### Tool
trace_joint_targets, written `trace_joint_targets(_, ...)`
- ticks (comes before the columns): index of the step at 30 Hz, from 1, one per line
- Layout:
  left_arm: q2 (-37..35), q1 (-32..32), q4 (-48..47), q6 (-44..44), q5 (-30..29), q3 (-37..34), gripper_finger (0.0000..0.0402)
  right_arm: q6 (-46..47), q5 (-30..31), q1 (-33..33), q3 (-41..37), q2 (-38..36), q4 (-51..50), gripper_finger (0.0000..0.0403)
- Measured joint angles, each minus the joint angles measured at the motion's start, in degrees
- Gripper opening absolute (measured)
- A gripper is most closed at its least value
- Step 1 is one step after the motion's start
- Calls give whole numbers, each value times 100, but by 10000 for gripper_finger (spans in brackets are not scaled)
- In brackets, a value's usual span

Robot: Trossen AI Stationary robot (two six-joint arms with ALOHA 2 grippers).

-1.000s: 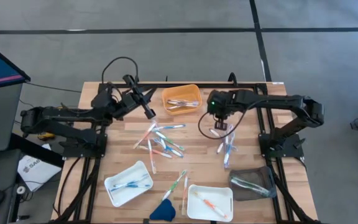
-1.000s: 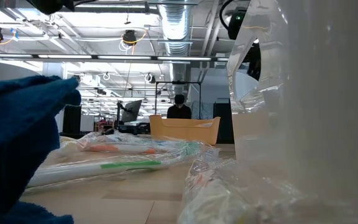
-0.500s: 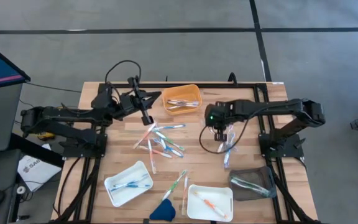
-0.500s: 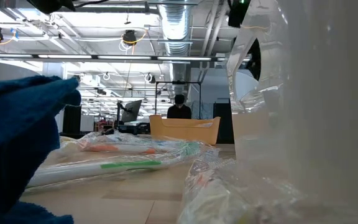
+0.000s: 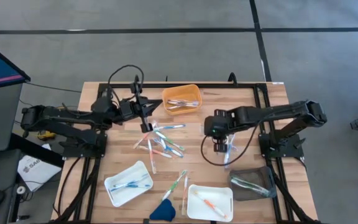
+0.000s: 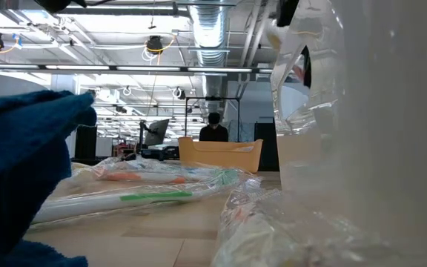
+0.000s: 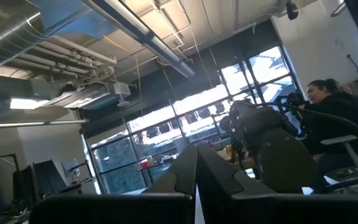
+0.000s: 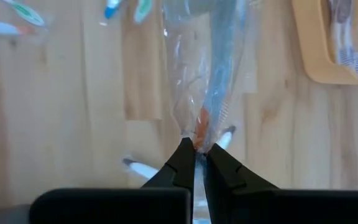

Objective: Pick & Place Toothbrushes
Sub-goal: Put the orange toothbrush into the right white bin

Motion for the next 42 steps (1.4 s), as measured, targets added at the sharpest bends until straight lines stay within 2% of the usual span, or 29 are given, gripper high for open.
trace_joint_targets(5,0,-21,-4,-62,1,-1,1,695,-4,445,11,0,7,6)
trace_joint_targets(14,0,-357,-49,-732,-5,-2,1,1925,6,1468,11,0,309,6)
trace_joint_targets(21,0,-1088,-96,-918,-4,-2,1,2590,443,2563,22,157,999,6)
trace_joint_targets(27,1,-1944,-287,-939,-7,-2,1,2328,1129,3453,32,669,1494,6)
trace_joint_targets(29,45,-2269,-287,-930,4,-2,1,2401,1169,3646,68,914,1388,6)
trace_joint_targets(35,140,-2891,-281,-902,4,-4,1,2968,1017,3910,982,1745,462,6)
trace_joint_targets(42,133,-2964,-211,-893,-1,24,1,3062,759,4076,2316,2599,-242,6)
